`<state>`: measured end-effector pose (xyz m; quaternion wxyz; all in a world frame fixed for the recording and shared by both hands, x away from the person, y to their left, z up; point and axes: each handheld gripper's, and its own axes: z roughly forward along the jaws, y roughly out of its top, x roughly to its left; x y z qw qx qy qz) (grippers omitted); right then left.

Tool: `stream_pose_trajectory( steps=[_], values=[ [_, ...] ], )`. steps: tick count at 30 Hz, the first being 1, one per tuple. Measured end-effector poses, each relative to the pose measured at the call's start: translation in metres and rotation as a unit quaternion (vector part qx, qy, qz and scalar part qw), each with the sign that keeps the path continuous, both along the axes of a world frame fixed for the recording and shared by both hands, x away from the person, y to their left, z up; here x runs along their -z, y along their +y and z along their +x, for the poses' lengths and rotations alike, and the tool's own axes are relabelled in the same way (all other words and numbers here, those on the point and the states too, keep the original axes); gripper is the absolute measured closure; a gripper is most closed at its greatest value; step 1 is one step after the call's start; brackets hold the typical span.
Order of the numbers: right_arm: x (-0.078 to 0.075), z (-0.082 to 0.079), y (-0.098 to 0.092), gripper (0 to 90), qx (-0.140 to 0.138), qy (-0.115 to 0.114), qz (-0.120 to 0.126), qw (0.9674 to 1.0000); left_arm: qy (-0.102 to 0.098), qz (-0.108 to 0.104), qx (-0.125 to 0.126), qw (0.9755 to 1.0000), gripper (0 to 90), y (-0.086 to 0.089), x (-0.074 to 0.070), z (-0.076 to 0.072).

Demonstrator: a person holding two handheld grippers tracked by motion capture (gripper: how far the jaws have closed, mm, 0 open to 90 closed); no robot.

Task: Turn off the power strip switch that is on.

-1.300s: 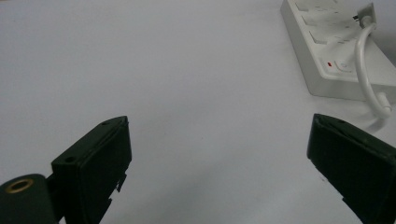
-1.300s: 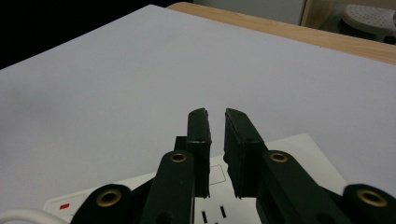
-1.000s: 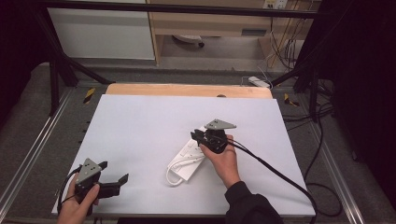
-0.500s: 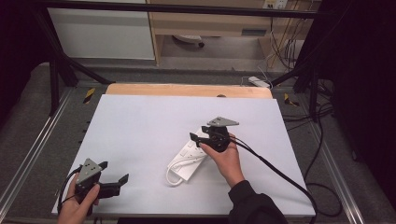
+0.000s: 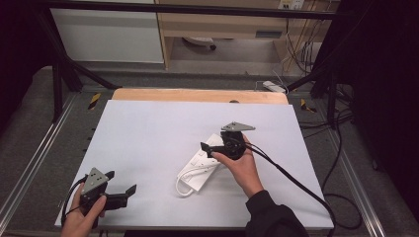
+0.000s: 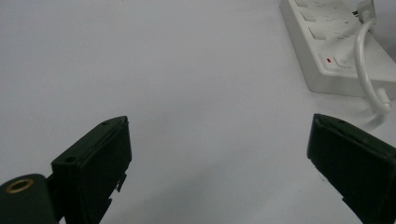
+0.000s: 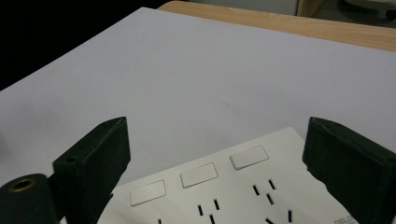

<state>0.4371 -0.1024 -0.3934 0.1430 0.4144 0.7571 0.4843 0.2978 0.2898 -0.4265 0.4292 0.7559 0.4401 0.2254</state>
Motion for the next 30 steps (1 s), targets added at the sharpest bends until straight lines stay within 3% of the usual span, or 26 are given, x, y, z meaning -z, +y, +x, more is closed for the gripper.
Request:
stream_pose_trajectory(
  steps=[15,30],
  values=[
    [-0.005,-0.002,-0.003,2.8,-0.012,-0.024,-0.01,0.9996,0.003,0.0,0.0,1.0,6.5,0.0,0.0,0.0],
    [-0.011,-0.005,-0.005,2.9,-0.002,-0.059,-0.025,0.9979,0.004,0.002,0.001,1.0,6.5,-0.001,0.001,0.0]
  ],
)
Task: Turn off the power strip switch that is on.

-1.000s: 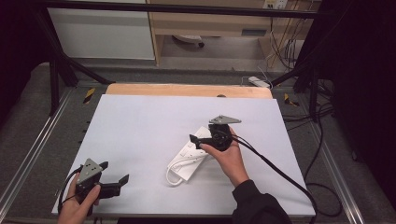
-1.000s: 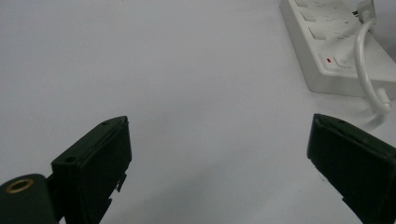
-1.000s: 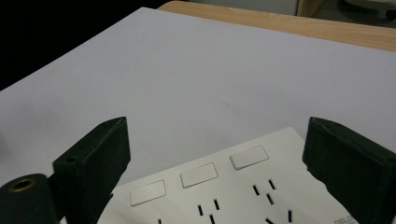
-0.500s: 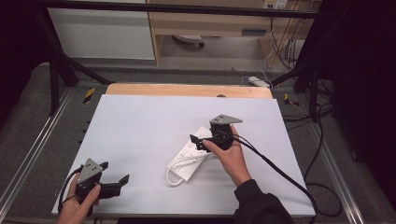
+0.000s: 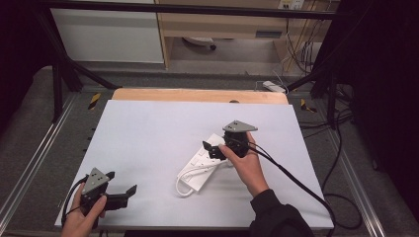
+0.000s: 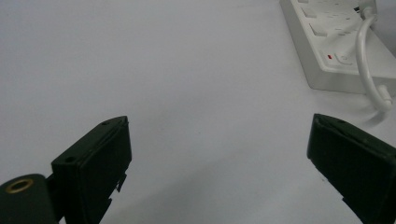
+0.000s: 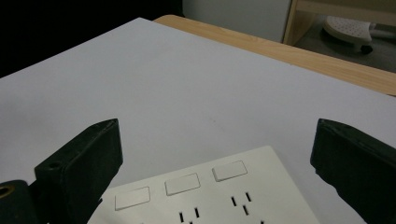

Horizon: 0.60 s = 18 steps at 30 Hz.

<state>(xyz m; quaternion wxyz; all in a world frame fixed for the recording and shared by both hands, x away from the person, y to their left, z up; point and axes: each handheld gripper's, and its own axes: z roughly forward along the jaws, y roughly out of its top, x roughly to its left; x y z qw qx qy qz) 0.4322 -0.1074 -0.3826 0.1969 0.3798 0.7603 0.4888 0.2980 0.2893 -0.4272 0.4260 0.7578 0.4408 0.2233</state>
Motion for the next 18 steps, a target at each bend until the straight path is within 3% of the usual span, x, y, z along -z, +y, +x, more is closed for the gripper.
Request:
stream_pose_trajectory(
  steps=[18],
  values=[
    [-0.018,-0.005,-0.017,3.7,0.01,-0.015,-0.005,0.9998,0.002,0.003,0.002,1.0,6.5,0.0,0.0,0.0]
  ],
)
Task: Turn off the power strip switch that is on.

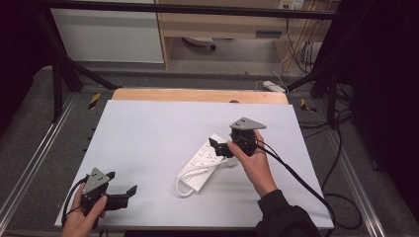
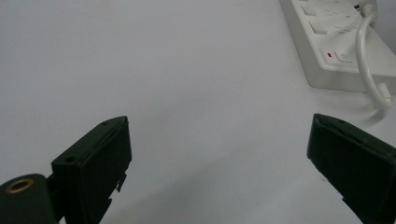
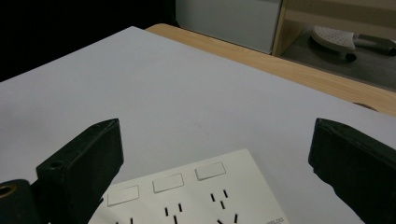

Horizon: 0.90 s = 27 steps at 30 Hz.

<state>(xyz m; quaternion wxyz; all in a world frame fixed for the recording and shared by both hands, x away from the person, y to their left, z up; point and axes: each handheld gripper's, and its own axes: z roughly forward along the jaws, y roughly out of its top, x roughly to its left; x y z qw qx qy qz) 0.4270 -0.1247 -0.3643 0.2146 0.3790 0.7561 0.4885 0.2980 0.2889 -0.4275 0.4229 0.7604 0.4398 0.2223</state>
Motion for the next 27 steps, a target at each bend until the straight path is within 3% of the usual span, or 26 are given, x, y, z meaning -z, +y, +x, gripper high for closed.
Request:
stream_pose_trajectory(
  steps=[9,27],
  values=[
    [-0.008,-0.007,-0.019,3.4,0.008,-0.01,0.006,0.9999,0.001,0.001,0.001,1.0,6.5,0.0,0.0,0.0],
    [-0.015,-0.017,-0.051,4.2,0.01,0.005,0.005,0.9999,0.003,0.003,0.0,1.0,6.5,-0.001,0.001,0.0]
  ],
)
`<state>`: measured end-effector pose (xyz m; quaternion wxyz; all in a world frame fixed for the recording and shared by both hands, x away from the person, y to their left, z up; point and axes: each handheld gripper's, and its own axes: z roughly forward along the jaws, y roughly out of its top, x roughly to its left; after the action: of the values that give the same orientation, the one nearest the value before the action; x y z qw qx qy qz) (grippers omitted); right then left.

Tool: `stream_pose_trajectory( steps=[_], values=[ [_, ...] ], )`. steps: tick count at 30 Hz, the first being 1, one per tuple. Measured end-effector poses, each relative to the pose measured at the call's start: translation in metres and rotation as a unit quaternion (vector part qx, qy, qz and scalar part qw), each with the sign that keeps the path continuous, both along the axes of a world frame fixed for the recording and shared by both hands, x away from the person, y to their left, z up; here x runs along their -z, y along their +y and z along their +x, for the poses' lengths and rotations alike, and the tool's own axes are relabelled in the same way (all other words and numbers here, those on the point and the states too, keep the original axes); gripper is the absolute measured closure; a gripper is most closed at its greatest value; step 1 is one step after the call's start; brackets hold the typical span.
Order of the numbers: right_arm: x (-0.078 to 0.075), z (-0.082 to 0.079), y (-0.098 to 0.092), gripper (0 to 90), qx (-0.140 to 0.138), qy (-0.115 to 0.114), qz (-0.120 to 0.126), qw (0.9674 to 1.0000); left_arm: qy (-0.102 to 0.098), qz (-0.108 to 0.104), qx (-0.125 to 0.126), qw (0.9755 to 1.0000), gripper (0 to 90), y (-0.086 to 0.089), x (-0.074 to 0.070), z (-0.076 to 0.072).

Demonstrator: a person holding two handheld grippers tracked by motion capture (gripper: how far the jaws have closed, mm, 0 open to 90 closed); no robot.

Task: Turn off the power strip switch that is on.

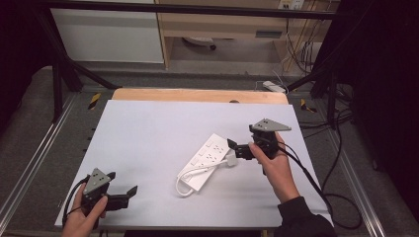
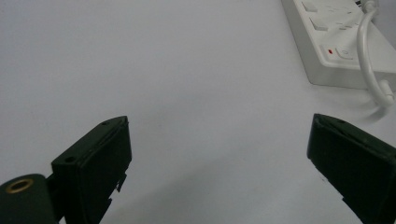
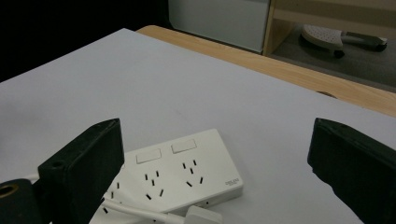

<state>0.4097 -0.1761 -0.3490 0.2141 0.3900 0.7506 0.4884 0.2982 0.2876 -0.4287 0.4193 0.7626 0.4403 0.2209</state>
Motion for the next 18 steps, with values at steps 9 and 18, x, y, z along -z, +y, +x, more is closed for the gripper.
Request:
stream_pose_trajectory(
  steps=[9,18],
  values=[
    [0.002,-0.004,-0.025,4.3,0.016,0.004,0.011,0.9998,0.001,0.001,0.001,1.0,6.5,0.0,0.0,0.0],
    [0.007,-0.011,-0.052,4.5,0.034,0.005,0.023,0.9991,0.002,0.002,0.002,1.0,6.5,-0.001,0.001,0.0]
  ],
)
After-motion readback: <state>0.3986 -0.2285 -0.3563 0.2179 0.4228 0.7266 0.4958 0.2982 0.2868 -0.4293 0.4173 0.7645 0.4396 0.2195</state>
